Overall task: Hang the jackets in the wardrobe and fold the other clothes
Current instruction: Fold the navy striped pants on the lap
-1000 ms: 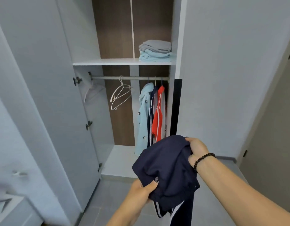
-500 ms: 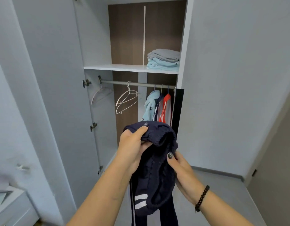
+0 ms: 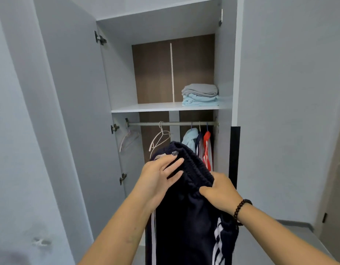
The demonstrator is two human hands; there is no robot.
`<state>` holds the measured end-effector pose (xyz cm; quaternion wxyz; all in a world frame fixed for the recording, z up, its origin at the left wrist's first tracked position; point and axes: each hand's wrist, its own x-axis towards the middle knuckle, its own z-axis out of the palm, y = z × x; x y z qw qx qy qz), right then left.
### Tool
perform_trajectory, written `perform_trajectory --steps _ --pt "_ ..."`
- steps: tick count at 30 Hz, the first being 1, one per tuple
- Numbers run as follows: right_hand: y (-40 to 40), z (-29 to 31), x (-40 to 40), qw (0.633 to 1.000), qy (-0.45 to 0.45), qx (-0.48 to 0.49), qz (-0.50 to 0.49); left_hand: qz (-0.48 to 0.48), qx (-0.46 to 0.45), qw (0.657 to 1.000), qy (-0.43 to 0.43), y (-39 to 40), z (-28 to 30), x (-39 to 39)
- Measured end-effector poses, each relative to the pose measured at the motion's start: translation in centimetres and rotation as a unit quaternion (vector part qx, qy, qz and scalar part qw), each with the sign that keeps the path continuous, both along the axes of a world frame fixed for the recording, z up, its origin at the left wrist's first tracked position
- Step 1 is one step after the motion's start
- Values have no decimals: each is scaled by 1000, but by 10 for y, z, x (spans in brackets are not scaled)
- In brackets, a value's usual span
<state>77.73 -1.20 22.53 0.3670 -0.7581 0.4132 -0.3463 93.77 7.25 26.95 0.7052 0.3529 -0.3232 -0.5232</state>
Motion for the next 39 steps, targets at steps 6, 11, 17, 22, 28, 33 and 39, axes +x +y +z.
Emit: perform_trajectory --steps 6,11,17,22,28,33,39 --pt "8 70 47 995 62 -78 11 142 116 969 -163 24 -7 76" --pt "26 102 87 974 152 -166 36 267 -101 811 -510 49 -10 116" --pt "31 113 106 961 197 -183 63 122 -123 686 -706 48 -40 142" --pt "34 110 90 939 262 -138 175 105 -154 679 -710 25 -46 143" --pt "27 106 62 906 338 -163 194 -56 -147 619 -770 -6 -50 124" --pt "9 99 32 898 357 -196 166 -57 -74 680 -727 -21 -35 122" --pt "-2 63 18 883 380 -232 149 53 -75 603 -792 -35 -4 126"
